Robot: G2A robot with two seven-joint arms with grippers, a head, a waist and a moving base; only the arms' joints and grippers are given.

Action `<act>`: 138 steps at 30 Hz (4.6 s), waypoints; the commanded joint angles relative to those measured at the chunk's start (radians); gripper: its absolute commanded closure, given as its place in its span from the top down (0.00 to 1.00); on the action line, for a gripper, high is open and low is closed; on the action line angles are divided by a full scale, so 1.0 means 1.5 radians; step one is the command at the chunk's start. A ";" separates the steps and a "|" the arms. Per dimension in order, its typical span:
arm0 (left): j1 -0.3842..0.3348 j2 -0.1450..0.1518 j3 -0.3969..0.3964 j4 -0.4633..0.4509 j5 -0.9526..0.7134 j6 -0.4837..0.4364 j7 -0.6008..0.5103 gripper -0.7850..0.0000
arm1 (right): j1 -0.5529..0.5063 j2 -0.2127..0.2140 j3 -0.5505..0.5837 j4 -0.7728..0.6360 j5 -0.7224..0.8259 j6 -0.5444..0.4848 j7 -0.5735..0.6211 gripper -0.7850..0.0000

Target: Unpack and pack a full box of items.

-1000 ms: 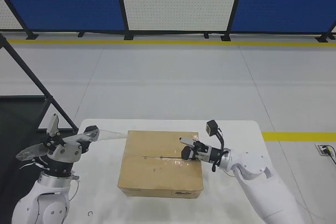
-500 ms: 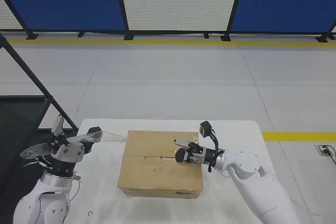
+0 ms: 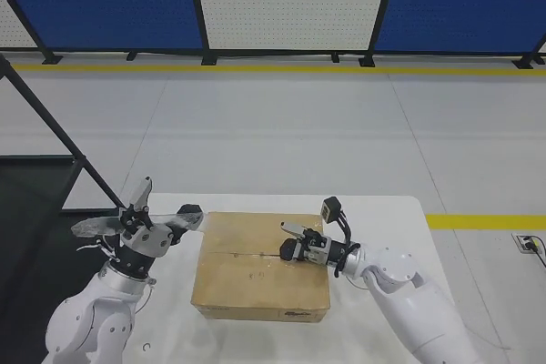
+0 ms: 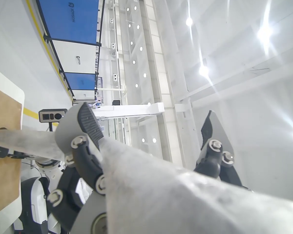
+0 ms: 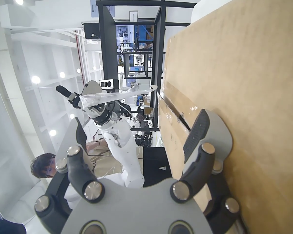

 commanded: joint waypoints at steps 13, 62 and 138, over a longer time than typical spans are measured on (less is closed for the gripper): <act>-0.029 -0.012 0.059 -0.011 -0.100 0.024 0.048 1.00 | -0.034 -0.001 0.001 -0.051 -0.027 -0.077 -0.012 1.00; -0.042 -0.024 0.069 0.009 -0.238 0.110 0.180 1.00 | -0.070 -0.007 0.034 -0.067 0.020 -0.166 0.016 0.00; 0.067 0.001 -0.105 0.060 -0.151 0.144 0.121 1.00 | -0.045 -0.024 0.113 0.019 0.286 -0.098 0.263 0.00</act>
